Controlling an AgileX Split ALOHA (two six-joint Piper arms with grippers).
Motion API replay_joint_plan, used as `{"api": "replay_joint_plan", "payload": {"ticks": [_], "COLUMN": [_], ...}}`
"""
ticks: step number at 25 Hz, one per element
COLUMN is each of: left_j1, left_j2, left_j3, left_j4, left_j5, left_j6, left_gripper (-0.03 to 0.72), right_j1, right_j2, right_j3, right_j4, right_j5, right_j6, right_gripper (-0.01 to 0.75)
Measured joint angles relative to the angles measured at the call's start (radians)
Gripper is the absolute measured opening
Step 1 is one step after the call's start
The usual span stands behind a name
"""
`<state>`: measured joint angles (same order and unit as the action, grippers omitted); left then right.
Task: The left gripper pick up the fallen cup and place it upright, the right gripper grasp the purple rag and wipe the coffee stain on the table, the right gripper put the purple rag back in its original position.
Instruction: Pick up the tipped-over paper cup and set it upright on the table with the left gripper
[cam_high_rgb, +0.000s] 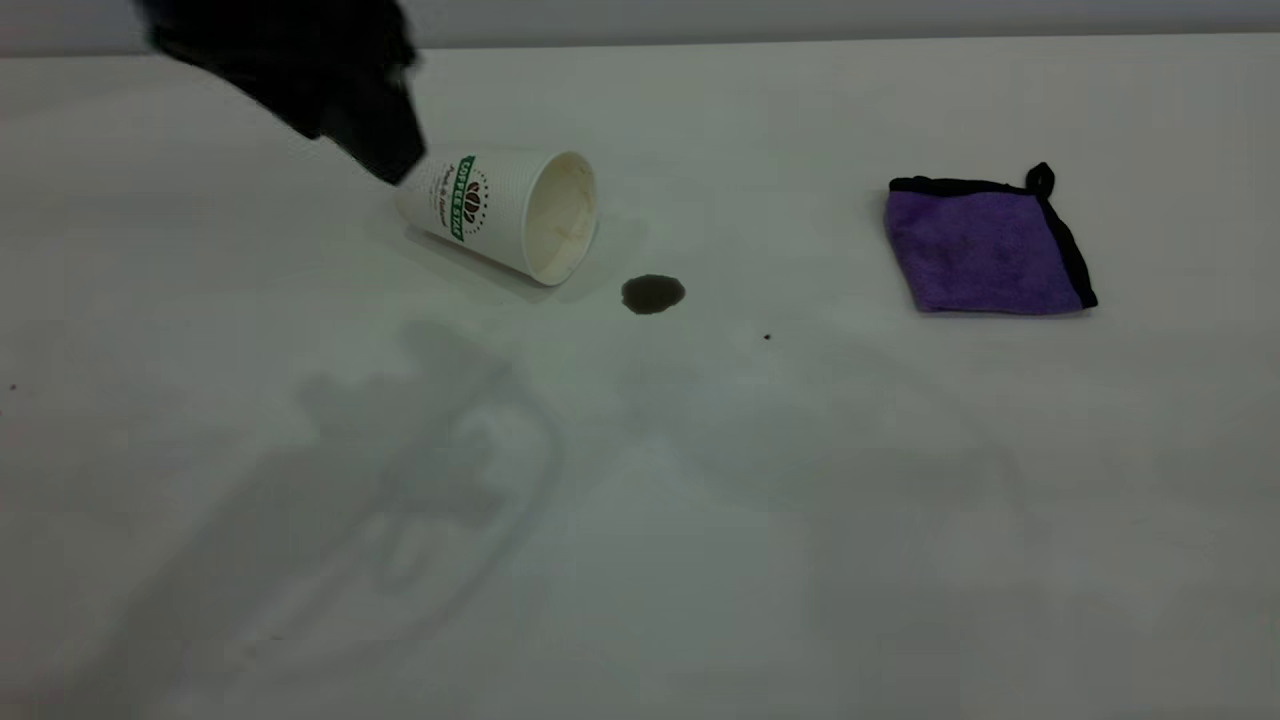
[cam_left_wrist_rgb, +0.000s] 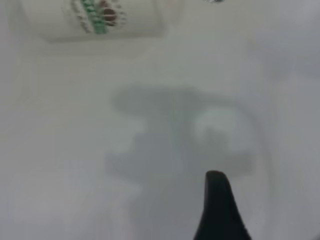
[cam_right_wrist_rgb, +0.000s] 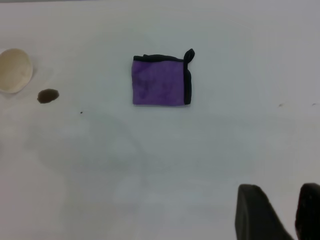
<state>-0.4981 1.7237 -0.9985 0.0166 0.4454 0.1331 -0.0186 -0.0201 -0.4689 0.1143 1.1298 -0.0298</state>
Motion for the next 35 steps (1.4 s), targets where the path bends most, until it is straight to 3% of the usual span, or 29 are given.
{"api": "replay_joint_plan", "payload": {"ticks": [5,16,29,35], "left_j1": [-0.048,-0.126,-0.139,-0.139], "left_j2": [0.18,0.502,0.641,0.677], "left_j3": [-0.148,-0.474,-0.509,-0.509], "left_j4": [0.281,0.652,0.964,1.006], "left_j5": [-0.001,-0.009,0.042,0.04], "left_j6": [-0.37,-0.767,-1.036,-1.066], "left_gripper": [0.538,0.538,0.538,0.538], "right_j1": [0.0,0.0,0.0,0.0], "right_j2": [0.0,0.0,0.0,0.0], "right_j3": [0.0,0.0,0.0,0.0], "right_j4": [0.0,0.0,0.002,0.003], "right_j5": [0.0,0.0,0.0,0.0], "right_j6": [0.0,0.0,0.0,0.0], "right_gripper": [0.239,0.239,0.239,0.239]}}
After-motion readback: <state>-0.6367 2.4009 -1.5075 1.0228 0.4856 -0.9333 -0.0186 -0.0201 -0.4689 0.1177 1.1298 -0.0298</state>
